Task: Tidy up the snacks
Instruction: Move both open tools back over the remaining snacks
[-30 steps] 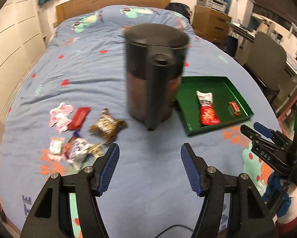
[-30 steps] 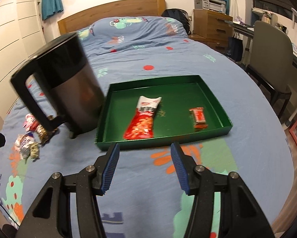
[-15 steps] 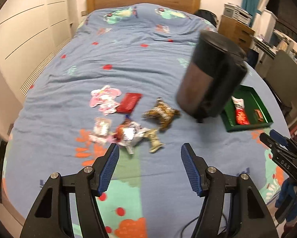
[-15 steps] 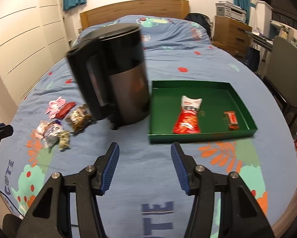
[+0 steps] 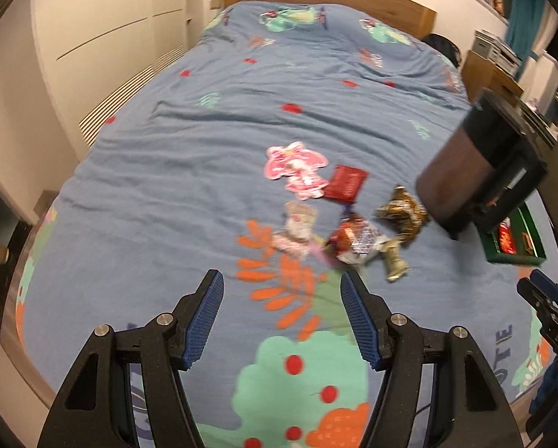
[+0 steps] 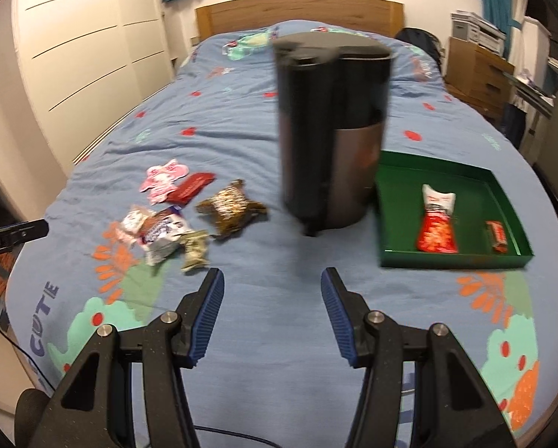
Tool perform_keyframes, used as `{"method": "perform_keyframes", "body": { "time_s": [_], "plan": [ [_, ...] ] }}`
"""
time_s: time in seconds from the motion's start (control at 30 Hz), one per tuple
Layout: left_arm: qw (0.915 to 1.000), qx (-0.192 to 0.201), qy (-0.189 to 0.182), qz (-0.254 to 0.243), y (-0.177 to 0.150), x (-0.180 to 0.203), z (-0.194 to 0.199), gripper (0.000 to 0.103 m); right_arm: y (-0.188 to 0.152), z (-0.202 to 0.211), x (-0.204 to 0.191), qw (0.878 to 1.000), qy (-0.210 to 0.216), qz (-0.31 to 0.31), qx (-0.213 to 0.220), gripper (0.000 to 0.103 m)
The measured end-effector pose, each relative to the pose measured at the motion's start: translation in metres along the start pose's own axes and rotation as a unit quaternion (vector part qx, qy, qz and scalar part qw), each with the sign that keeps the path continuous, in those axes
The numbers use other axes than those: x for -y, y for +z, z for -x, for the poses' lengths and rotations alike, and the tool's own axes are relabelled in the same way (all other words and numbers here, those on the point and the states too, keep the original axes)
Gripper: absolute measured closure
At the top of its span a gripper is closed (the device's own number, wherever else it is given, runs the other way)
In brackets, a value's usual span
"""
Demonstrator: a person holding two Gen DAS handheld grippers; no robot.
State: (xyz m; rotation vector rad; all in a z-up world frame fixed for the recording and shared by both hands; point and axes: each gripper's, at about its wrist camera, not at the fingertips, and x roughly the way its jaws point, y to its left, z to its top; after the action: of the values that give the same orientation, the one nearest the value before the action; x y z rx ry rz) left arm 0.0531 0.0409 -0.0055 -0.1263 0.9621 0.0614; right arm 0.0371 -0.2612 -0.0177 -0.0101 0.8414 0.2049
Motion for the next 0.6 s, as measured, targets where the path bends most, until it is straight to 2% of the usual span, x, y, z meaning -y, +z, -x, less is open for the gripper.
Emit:
{"method": "perform_keyframes", "body": {
  "time_s": [0.27, 0.6],
  "plan": [
    [0.9997, -0.012, 0.010, 0.021, -0.003, -0.034, -0.019, 0.043, -0.001, -0.023, -0.037, 0.999, 0.026, 0.023, -0.019, 0.000],
    [0.9992, -0.032, 0.003, 0.022, -0.005, -0.043, -0.050, 0.043, -0.001, -0.051, -0.059, 0.998, 0.036, 0.036, -0.041, 0.000]
  ]
}}
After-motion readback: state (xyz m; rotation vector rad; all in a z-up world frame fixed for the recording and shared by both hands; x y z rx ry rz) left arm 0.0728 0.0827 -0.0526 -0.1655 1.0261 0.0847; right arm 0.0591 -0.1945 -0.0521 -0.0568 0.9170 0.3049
